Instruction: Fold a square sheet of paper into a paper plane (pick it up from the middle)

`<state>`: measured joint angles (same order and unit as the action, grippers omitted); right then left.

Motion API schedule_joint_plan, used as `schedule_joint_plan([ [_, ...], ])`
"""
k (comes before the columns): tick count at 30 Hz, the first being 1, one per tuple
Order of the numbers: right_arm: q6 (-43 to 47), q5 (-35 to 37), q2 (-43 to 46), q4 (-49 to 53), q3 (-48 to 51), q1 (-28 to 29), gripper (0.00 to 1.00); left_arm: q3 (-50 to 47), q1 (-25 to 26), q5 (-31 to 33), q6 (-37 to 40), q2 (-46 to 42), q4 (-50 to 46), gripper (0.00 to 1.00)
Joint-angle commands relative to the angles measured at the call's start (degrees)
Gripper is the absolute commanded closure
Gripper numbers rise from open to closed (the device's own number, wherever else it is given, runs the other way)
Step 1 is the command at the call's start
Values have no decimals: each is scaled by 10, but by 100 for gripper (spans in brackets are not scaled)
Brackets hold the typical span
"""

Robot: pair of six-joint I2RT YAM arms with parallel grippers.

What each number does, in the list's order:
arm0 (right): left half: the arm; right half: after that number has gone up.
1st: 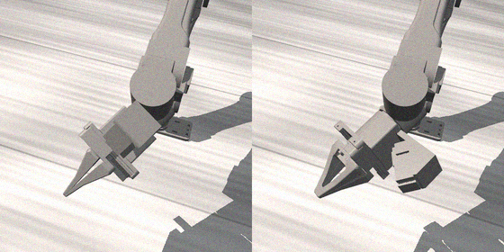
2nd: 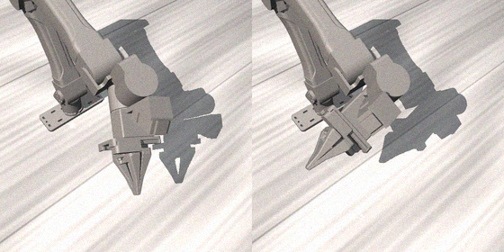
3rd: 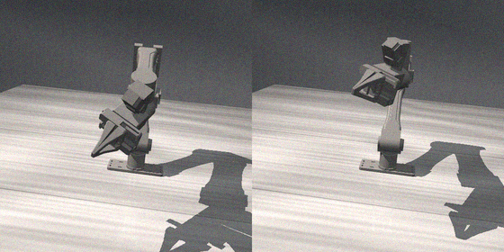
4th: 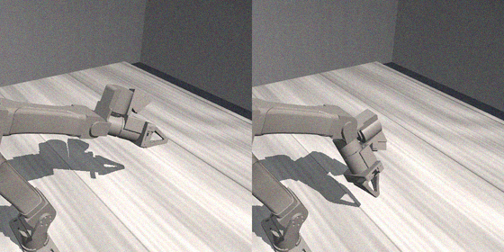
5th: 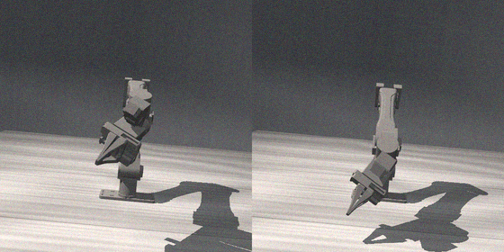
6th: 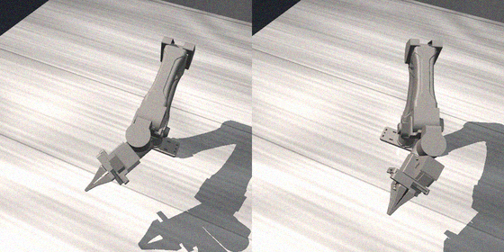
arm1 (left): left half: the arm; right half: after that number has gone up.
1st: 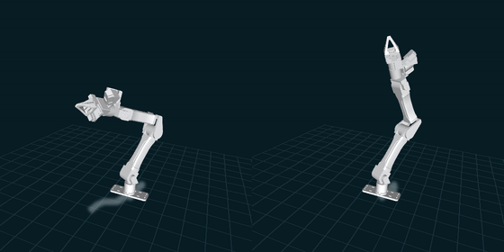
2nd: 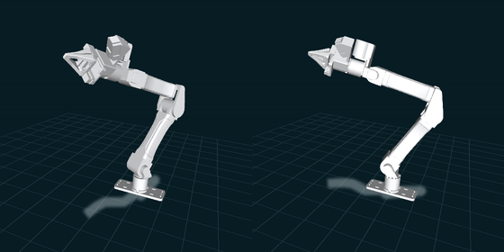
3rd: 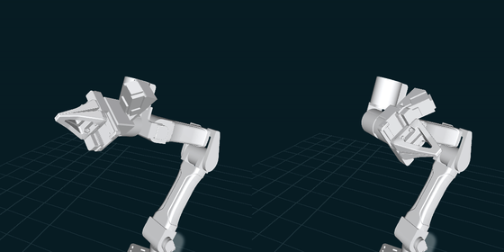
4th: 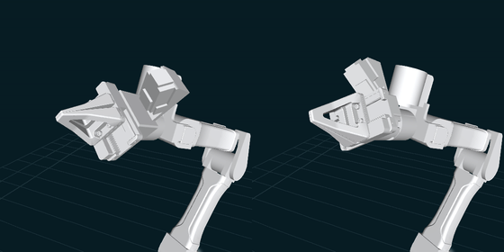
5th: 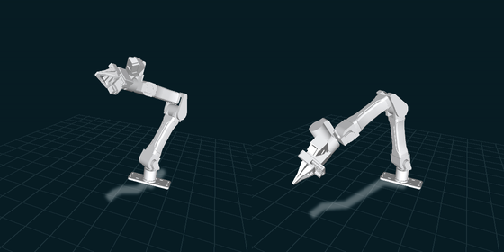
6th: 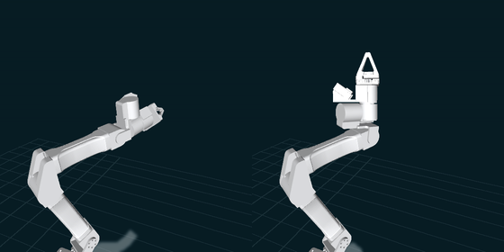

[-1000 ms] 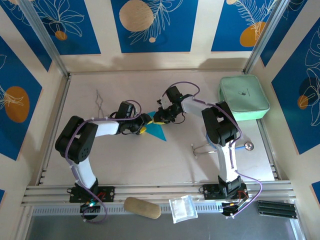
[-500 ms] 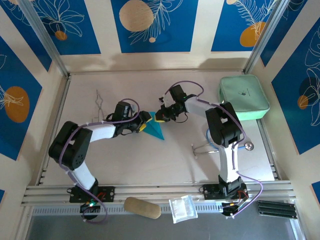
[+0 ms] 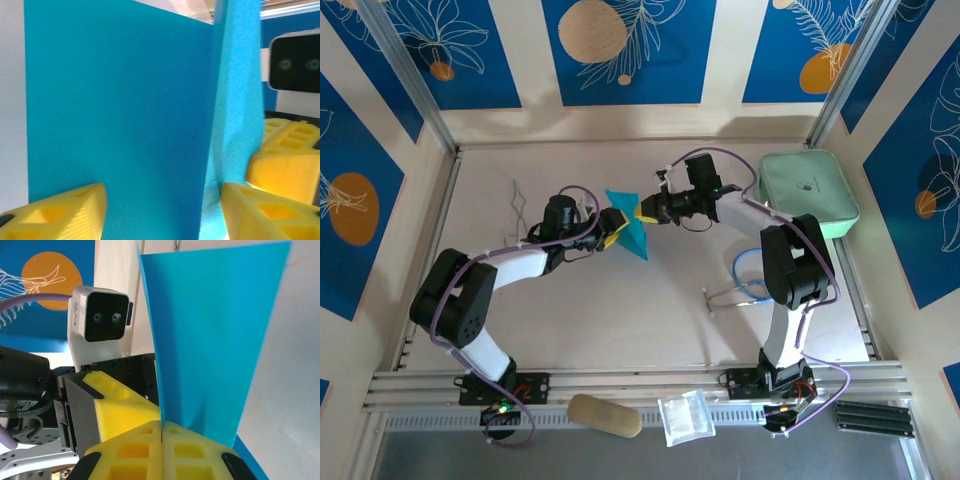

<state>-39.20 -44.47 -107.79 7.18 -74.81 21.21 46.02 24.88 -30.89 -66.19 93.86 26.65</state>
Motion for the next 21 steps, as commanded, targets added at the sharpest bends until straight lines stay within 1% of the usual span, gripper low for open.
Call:
schedule_joint_plan([
  [1,-33,-45,12,-22,9,-4,94,25,-3,-18,-4,-17,39,42],
  [3,-39,-52,10,-28,11,-5,94,33,-3,-19,-1,-13,44,47],
  [7,-52,-62,8,-41,16,-6,94,43,-3,-26,-2,-3,54,60],
  [12,-60,-67,6,-45,19,-11,93,46,-4,-25,-1,-9,76,66],
  [21,-63,-70,7,-45,21,-14,89,57,-5,-19,25,-20,42,81],
])
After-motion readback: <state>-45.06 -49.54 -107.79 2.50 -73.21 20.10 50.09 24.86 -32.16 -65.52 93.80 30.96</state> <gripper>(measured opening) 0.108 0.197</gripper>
